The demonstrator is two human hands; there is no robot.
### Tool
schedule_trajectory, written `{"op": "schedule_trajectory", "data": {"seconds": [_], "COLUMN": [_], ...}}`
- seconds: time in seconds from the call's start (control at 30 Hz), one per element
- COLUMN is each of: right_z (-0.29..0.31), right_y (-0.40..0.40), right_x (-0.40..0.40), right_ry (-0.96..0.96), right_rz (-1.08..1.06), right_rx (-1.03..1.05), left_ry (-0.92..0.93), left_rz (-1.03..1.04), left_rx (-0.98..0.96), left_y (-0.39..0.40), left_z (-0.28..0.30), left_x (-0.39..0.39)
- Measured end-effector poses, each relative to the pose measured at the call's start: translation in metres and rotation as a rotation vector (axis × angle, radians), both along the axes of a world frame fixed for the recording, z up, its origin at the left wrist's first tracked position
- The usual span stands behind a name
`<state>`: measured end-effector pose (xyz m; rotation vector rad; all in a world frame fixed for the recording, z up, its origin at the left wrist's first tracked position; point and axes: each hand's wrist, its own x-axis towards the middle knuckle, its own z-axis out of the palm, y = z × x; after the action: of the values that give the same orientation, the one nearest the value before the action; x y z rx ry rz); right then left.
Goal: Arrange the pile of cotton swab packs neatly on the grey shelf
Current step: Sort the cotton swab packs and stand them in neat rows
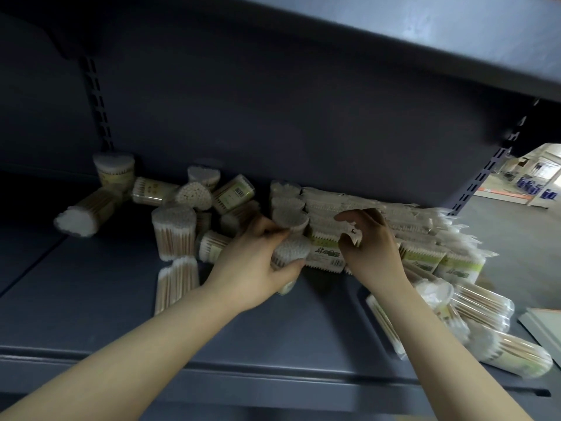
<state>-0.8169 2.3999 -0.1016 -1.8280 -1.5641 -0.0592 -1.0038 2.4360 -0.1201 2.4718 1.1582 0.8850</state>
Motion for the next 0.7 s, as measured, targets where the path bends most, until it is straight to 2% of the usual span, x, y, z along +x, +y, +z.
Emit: {"op": "schedule_trajectory", "data": {"seconds": [0.27,0.7], "right_z": [0.001,-0.006], "right_y": [0.016,0.022], "right_x": [0.002,0.004], "right_ry": [0.005,-0.079], "right_rz": [0.131,0.134], "right_rx": [-0.259,-0.292], "left_ry": [0.067,0.083], "left_rz": [-0.106,-0.067], "left_rx": [0.17,0.265], "left_y": [0.011,0.012], "left_z": [-0.006,-0.011], "left_x": [0.0,0.014]}}
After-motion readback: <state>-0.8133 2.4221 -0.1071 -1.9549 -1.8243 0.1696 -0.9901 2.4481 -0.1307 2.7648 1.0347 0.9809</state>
